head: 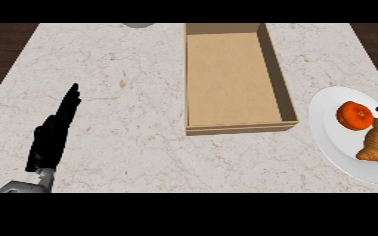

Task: Pick the squash from the plate and place it in the cardboard box

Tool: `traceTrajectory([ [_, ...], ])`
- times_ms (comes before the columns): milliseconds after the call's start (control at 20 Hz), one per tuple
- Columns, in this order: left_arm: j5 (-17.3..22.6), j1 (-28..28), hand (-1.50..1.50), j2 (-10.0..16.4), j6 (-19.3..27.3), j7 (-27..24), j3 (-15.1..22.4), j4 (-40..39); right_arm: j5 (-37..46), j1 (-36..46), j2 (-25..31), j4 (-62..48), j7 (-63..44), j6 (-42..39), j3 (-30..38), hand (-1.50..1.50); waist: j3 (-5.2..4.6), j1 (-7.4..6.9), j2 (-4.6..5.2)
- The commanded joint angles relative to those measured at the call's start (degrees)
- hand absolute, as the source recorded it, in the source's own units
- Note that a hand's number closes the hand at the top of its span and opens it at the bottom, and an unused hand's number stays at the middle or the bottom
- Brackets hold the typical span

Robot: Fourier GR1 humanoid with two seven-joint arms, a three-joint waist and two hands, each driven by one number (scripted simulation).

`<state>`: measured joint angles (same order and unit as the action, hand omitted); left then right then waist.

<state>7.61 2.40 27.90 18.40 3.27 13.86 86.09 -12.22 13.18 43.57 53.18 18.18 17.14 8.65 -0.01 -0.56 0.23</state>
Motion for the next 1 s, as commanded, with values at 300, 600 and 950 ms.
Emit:
traceTrajectory([
  [300,-2.10,-0.72,0.00,-1.92,1.36,0.30,1.31,0.60,10.17,-0.94,17.47,2.64,-18.81,-23.00,-14.53,-1.50,-0.22,-0.08,-0.30],
  [600,-2.49,1.67,0.00,-2.00,0.24,2.80,-0.05,0.74,11.71,7.14,13.56,4.65,-30.25,-31.62,-19.05,-1.50,0.00,-0.46,-0.09],
  [950,-3.89,-1.72,0.00,-3.62,-2.38,-0.95,-2.66,-0.84,17.18,3.75,6.58,12.49,-42.05,-26.70,-18.46,-1.50,-0.01,0.49,-0.29],
])
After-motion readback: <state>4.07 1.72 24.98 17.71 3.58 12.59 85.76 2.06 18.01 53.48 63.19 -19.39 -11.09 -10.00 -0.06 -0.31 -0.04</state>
